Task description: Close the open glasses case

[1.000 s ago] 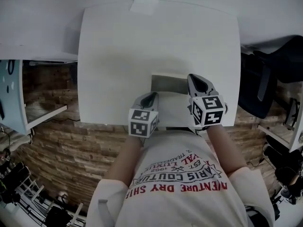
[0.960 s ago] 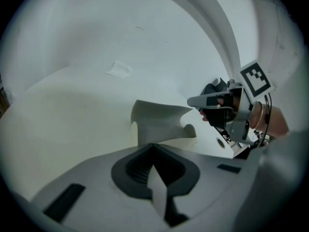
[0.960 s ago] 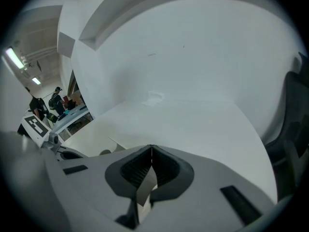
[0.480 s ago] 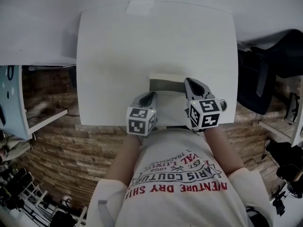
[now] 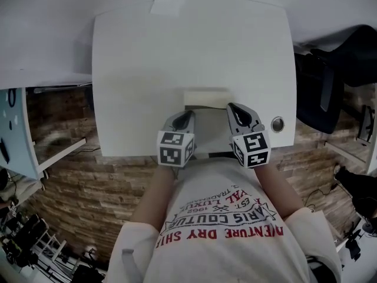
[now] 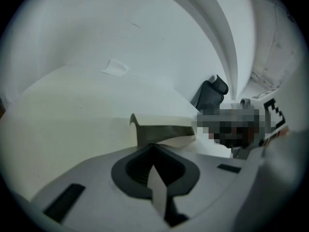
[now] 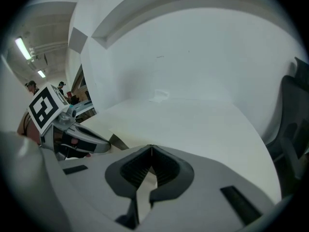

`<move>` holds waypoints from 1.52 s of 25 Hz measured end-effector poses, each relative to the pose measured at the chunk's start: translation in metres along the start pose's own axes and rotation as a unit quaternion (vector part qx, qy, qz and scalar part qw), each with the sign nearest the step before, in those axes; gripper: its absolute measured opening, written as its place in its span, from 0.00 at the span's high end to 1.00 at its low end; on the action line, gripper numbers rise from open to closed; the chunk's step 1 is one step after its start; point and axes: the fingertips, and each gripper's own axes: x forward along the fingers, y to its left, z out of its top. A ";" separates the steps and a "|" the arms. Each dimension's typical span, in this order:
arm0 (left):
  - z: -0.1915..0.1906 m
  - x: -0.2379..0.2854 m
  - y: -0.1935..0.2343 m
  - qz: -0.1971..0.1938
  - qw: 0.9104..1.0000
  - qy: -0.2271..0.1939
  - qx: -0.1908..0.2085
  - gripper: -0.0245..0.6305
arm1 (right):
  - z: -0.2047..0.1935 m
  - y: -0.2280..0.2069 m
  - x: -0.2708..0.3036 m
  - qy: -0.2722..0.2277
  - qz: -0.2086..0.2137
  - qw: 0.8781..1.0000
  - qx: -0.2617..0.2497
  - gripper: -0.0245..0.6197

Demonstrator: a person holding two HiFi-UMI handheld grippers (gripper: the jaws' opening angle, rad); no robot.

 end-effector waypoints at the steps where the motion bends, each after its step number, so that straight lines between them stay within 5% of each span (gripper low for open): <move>1: 0.000 0.000 0.000 -0.001 1.000 -0.001 0.000 0.96 | -0.004 0.002 0.000 0.003 -0.001 1.000 -0.004 0.94; 9: -0.005 -0.002 0.000 0.002 1.000 -0.005 -0.002 0.96 | -0.034 0.010 0.006 0.034 0.001 0.999 -0.035 0.94; 21: -0.004 -0.011 -0.007 -0.002 1.000 -0.005 0.003 0.96 | -0.034 0.008 0.006 0.040 0.001 0.999 -0.012 0.94; 30: 0.076 -0.063 -0.030 -0.013 0.991 -0.113 0.067 0.96 | 0.053 0.014 -0.038 -0.067 0.011 0.998 0.011 0.94; 38: 0.160 -0.126 -0.054 -0.011 0.967 -0.233 0.100 0.96 | 0.140 0.013 -0.082 -0.180 -0.009 0.984 0.000 0.95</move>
